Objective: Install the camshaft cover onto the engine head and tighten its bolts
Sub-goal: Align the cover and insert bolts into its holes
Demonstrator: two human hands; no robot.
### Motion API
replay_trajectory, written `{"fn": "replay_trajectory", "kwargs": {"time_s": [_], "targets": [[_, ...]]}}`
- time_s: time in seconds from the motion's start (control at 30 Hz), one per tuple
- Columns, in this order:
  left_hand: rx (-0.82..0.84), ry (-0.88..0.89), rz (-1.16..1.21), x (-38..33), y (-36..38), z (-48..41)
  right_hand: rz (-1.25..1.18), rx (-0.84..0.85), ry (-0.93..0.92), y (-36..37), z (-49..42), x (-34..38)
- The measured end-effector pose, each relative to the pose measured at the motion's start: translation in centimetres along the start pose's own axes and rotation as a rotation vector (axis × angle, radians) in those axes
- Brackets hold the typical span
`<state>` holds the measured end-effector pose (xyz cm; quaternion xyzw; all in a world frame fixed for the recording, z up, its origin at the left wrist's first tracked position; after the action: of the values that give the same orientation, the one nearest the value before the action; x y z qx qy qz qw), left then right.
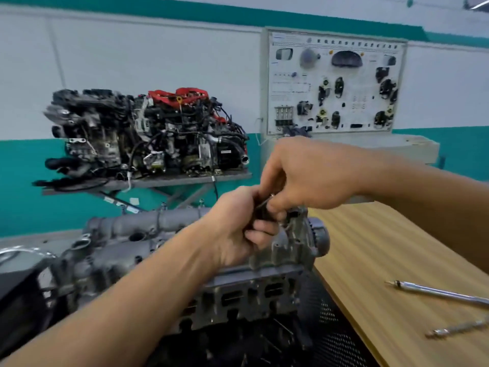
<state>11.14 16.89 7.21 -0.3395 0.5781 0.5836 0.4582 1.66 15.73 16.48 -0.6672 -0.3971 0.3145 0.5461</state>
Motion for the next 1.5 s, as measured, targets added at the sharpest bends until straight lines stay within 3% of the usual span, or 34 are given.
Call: {"fn": "replay_trajectory", "kwargs": {"time_s": [0.23, 0.4, 0.5, 0.67, 0.8, 0.97, 1.17, 1.27, 1.5], "targets": [[-0.109, 0.046, 0.064, -6.1, -5.4, 2.2, -0.335, -0.243, -0.068, -0.8, -6.4, 1.7], [-0.134, 0.048, 0.072, -6.8, -7.2, 1.7, -0.646, -0.314, -0.057, -0.3, -9.1, 1.0], [-0.322, 0.009, -0.149, -6.9, -9.8, 0.9, -0.522, -0.286, 0.001, 1.1, -10.0, -1.6], [-0.543, -0.005, -0.579, -6.8, -14.1, 0.1, -0.097, 0.033, 0.087, 7.2, -10.5, -5.3], [-0.550, -0.008, -0.615, -6.2, -15.9, -0.7, -0.027, 0.126, 0.087, 10.4, -10.8, -6.3], [-0.438, 0.016, -0.606, -5.4, -16.3, -1.8, -0.089, 0.081, 0.058, 11.8, -11.5, -6.2], [-0.433, 0.134, -0.913, -5.3, -16.0, -2.4, 0.106, 0.106, -0.003, 13.1, -11.9, -5.8], [-0.411, 0.124, -0.871, -4.8, -16.0, -2.7, 0.091, 0.131, 0.017, 12.7, -11.8, -5.6], [-0.428, 0.086, -0.590, -5.0, -16.5, -3.2, 0.209, 0.387, 0.052, 11.7, -11.6, -5.5]]}}
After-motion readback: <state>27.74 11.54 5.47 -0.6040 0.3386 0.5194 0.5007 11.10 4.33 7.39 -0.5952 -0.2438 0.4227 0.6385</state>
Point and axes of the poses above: each hand's wrist, its own z-axis away from the middle knuckle, its own y-axis out of the palm, x = y × z, the point moved 4 cm from there along -z, towards the middle knuckle, and after that the axes turned 1 degree about z, right-handed, at the moved point
